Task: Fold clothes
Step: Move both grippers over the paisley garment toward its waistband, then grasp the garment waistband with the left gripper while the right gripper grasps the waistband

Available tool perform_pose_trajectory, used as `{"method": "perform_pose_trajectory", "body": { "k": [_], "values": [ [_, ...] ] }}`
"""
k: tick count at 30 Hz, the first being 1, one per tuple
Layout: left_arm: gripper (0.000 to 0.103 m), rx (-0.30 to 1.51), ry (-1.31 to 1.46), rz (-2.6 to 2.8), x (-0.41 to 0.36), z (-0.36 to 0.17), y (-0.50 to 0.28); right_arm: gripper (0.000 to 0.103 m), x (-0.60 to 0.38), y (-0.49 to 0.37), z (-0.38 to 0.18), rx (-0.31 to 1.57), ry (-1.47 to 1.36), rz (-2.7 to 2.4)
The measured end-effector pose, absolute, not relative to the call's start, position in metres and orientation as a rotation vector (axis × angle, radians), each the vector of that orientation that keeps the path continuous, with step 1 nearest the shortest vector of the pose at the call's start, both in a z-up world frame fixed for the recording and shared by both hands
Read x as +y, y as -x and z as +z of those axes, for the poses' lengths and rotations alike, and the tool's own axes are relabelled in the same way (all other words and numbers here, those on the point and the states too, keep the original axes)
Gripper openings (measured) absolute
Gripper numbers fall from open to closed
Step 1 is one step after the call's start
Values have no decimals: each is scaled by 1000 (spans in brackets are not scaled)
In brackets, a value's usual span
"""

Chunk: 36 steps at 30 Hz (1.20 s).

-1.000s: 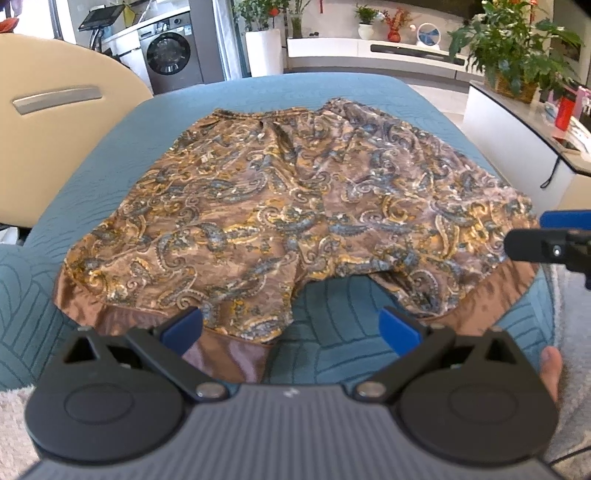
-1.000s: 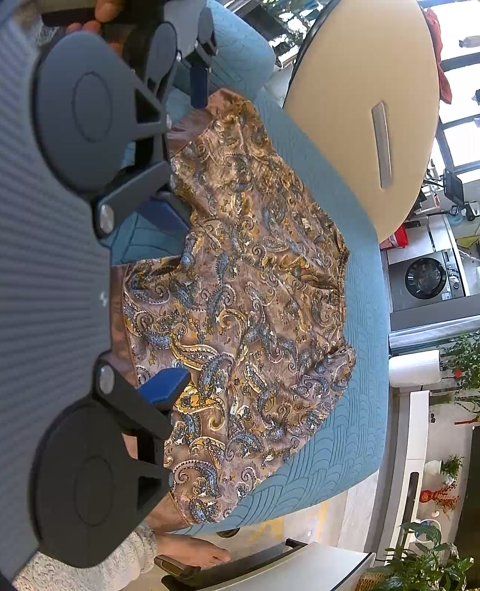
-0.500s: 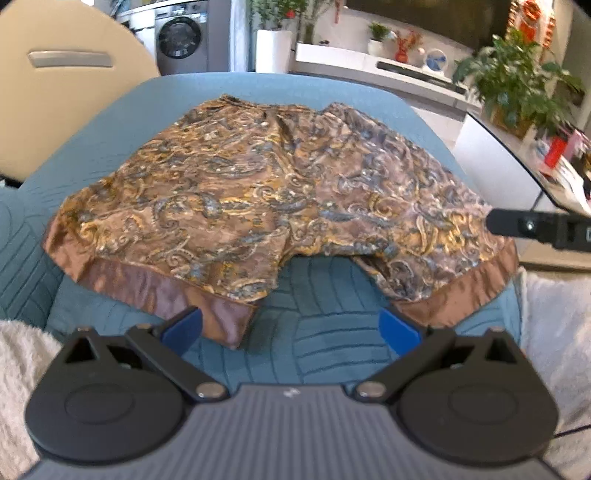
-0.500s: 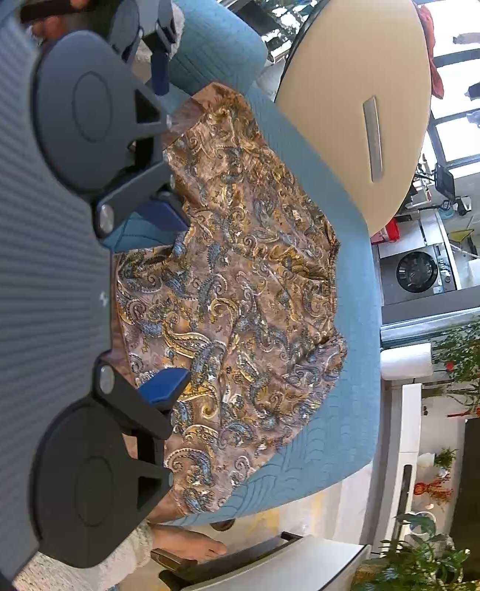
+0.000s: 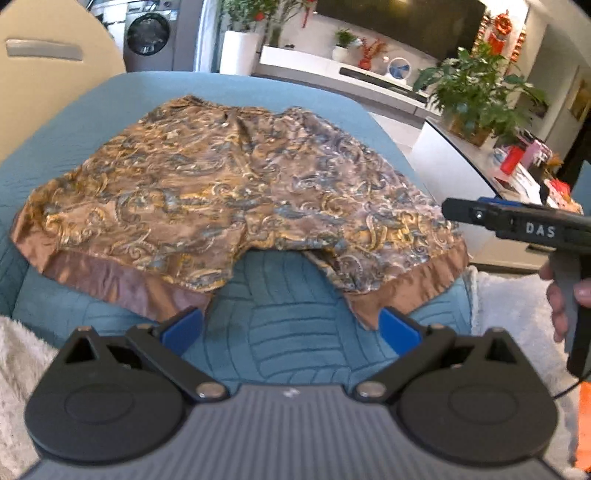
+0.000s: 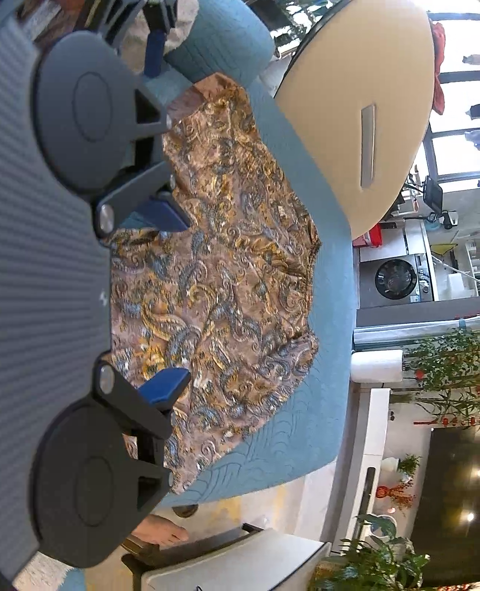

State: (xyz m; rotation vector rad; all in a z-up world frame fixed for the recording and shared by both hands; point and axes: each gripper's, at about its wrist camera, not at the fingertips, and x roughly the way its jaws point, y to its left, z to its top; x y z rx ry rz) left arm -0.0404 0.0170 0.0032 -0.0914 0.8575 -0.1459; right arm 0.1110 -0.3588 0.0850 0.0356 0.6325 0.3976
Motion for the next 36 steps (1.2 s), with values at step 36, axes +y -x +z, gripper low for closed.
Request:
{"method": "perform_pose_trajectory", "body": {
  "k": [36],
  "values": [
    [102,1162,303,54,-143,-13,-462,83,-449,-164,42,489,-331,276]
  ]
}}
